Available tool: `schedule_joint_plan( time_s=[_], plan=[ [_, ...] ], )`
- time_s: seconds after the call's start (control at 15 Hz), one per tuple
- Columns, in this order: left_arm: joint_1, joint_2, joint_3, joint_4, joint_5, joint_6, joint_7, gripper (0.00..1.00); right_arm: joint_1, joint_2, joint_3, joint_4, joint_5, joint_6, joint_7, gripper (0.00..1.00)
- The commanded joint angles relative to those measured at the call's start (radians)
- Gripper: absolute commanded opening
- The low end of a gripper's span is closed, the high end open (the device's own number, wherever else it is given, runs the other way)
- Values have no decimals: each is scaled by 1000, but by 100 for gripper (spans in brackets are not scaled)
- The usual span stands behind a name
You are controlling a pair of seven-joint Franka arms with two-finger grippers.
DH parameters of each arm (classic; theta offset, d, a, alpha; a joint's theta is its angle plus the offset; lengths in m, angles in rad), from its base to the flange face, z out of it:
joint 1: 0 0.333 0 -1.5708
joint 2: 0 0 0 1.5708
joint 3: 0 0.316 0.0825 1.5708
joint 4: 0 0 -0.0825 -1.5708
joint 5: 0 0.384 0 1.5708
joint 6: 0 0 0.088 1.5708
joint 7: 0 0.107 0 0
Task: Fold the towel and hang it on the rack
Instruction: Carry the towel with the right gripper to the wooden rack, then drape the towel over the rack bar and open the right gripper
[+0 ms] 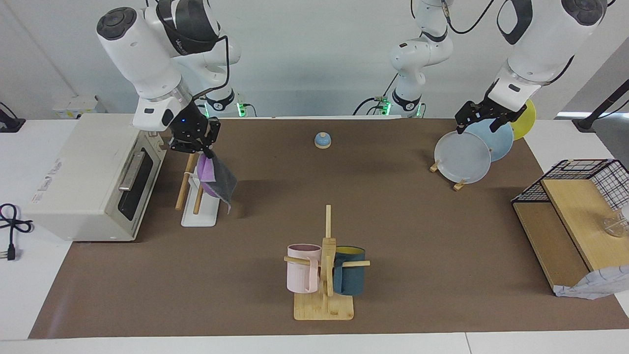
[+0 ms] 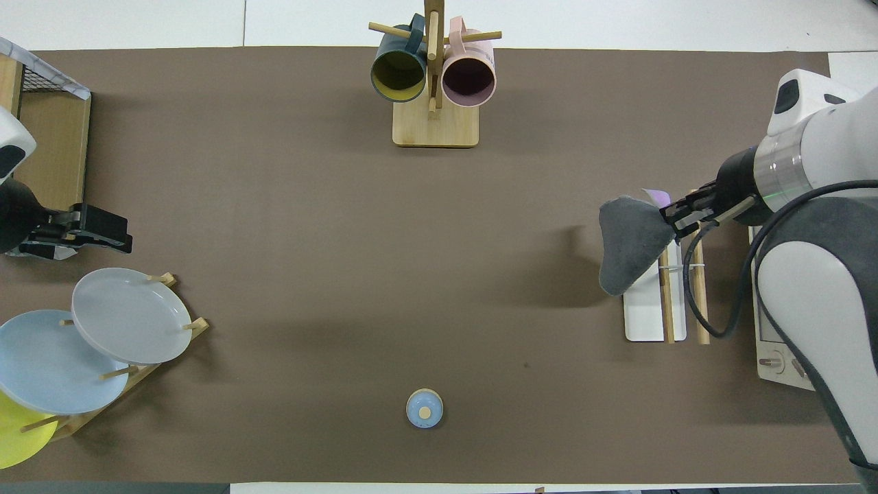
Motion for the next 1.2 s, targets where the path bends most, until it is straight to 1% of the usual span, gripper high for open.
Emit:
schedule_joint_plan(
  time_s=[0.0,0.07,0.13,0.27,0.33,0.47,0.87,1.0,1.13],
  plan=[
    [-147,-27,150,-34,14,61,8,100,-10,-10,7,-11,-88,0,-185,0],
    [-182,-18,182,-18,12,84,7,100,-16,-10,5,-11,-122,0,-231,0],
    [-204,-10,199,9,9,82,5,100,-26,-12,7,-11,-140,-8,-253,0],
    [-219,13,206,60,9,48,1,100,-51,-18,5,-22,-179,-31,-264,0],
    [-218,11,206,66,9,40,1,100,-62,-24,5,-34,-199,-41,-264,0],
    [-209,2,204,55,11,42,2,100,-82,-33,5,-54,-214,-42,-270,0],
    [-209,2,204,54,15,42,13,100,-134,-90,2,-180,-214,-22,-287,0],
    [-204,2,203,55,15,42,13,100,-148,-102,2,-201,-214,-5,-292,0],
    [-204,4,204,54,18,49,14,100,-177,-125,2,-258,-216,40,-299,0]
  ],
)
